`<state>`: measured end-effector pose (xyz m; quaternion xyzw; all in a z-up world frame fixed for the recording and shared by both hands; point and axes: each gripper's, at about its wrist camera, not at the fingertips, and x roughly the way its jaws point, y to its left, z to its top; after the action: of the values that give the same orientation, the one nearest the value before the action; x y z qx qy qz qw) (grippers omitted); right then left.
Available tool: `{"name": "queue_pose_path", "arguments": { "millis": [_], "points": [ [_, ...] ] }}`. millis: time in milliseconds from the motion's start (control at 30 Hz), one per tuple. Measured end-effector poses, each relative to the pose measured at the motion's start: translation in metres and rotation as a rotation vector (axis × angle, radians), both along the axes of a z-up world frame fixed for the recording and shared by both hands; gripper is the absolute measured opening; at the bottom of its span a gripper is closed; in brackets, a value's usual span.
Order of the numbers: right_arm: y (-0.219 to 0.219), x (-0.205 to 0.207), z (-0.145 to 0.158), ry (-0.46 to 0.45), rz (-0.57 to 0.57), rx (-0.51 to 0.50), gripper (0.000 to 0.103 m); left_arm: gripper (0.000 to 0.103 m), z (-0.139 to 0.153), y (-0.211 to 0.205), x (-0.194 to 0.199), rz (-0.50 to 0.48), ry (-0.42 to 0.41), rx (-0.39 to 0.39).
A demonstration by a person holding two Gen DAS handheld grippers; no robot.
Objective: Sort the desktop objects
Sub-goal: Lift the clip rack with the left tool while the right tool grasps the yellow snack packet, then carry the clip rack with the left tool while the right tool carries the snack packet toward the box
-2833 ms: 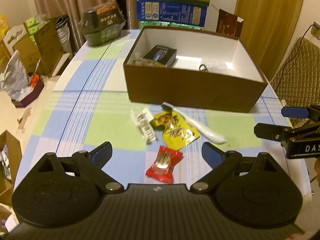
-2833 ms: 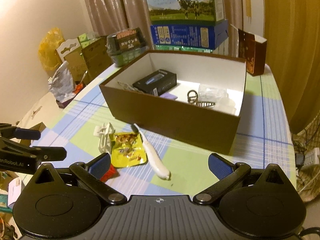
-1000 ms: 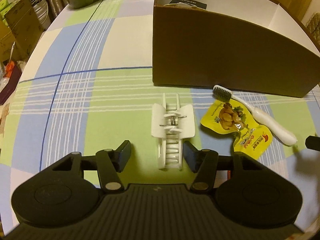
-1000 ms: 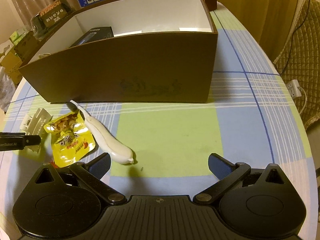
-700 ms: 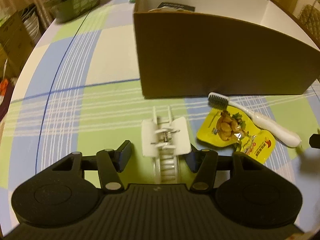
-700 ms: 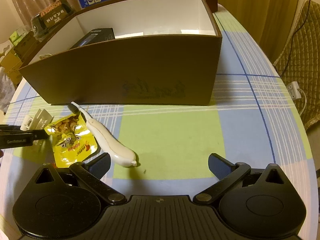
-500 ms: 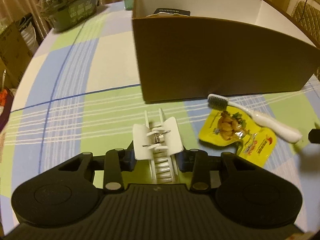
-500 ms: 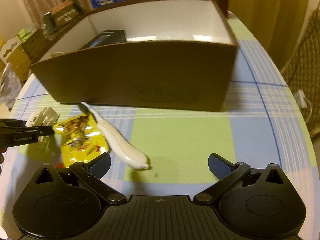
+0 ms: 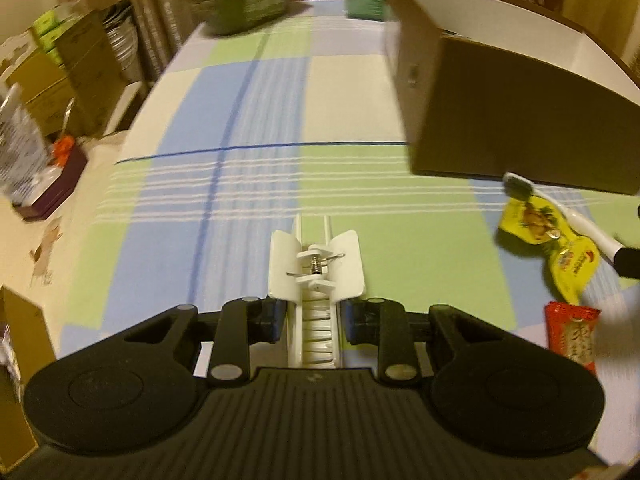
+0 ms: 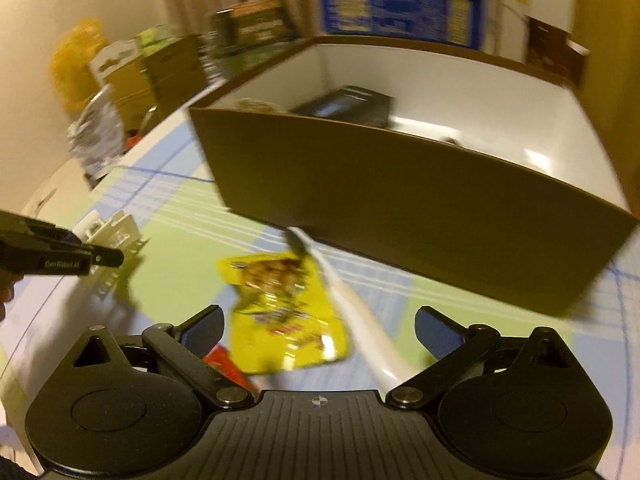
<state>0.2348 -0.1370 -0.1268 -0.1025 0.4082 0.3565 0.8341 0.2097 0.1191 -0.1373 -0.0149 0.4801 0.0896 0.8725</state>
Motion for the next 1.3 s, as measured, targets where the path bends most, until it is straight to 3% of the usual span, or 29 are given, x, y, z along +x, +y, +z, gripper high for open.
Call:
{"name": "queue_pose_path", "arguments": {
  "millis": [167, 367, 600, 833, 1300],
  "points": [
    [0.033, -0.001, -0.017, 0.005, 0.043, -0.019, 0.074, 0.023, 0.002, 0.015, -0.012, 0.050, -0.003, -0.011],
    [0.053, 0.002, -0.035, 0.000, 0.000, -0.074, 0.053, 0.023, 0.001, 0.021, -0.020, 0.061, 0.006, -0.019],
    [0.069, -0.008, -0.040, -0.089, -0.006, -0.139, 0.040, 0.023, -0.002, 0.020, -0.017, 0.045, 0.014, -0.030],
    [0.061, -0.003, -0.032, -0.026, -0.028, -0.081, 0.037, 0.023, -0.004, 0.015, -0.016, 0.021, 0.022, -0.033],
    [0.040, -0.011, -0.001, 0.004, -0.047, 0.027, 0.037, 0.023, 0.008, 0.001, -0.014, -0.022, -0.002, -0.032]
  ]
}}
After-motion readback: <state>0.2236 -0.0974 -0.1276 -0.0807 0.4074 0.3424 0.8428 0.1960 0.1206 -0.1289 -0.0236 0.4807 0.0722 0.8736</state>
